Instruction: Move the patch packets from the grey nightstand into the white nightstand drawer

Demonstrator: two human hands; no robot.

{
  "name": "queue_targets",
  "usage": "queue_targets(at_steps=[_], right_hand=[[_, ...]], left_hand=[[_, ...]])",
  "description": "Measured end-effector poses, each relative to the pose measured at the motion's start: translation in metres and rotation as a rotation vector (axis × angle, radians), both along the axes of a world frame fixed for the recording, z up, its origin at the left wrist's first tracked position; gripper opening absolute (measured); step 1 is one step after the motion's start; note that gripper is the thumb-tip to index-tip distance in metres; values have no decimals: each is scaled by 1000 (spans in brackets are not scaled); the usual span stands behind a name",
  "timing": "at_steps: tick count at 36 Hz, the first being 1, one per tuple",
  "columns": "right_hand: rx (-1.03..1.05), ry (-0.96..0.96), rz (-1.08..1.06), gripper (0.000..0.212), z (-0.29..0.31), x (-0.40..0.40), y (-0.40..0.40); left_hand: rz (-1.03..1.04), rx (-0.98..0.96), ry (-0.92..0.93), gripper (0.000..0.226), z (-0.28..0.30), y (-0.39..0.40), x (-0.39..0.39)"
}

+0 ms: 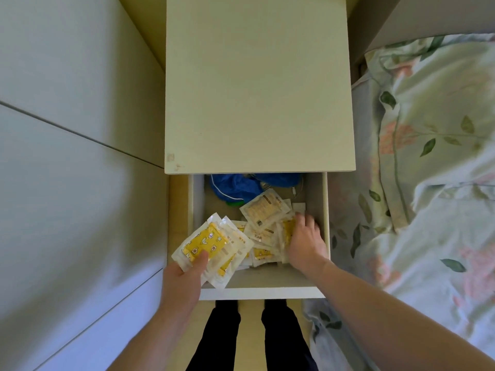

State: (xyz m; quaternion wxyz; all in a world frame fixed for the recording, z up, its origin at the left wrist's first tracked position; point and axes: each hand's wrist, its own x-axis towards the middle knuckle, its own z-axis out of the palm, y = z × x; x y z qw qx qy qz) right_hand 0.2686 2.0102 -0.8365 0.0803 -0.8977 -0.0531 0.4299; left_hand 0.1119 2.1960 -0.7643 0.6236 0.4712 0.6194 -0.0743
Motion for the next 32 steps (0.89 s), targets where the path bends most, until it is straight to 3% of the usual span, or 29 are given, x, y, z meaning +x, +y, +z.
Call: queue_targets(at_steps=[3,5,7,9,13,17,22,27,32], right_hand=[[191,108,-221,58,11,-9,1],[329,380,-641,38,24,-18,8],[457,675,-981,34,34,-28,11],[554,806,-1067,37,41,-38,9],[636,703,-1102,21,41,-46,0],[505,472,-979,19,32,-35,-10],[300,134,-501,26,20,-6,-26],[127,43,-173,38,10,18,-24],[9,83,34,54,4,22,-9]], left_hand=[[-1,-20,-24,18,4,-4,3],[-9,-33,-28,14,6,-10,5],[-22,-55,-40,13,8,-17,9],[-47,-79,-41,14,9,-25,14],[-93,-127,-11,17,7,-37,21],[-65,-45,51,17,3,-40,25],[-44,74,127,16,1,-27,33],[-293,136,172,23,-15,-15,33],[-599,209,242,31,-43,-15,29]])
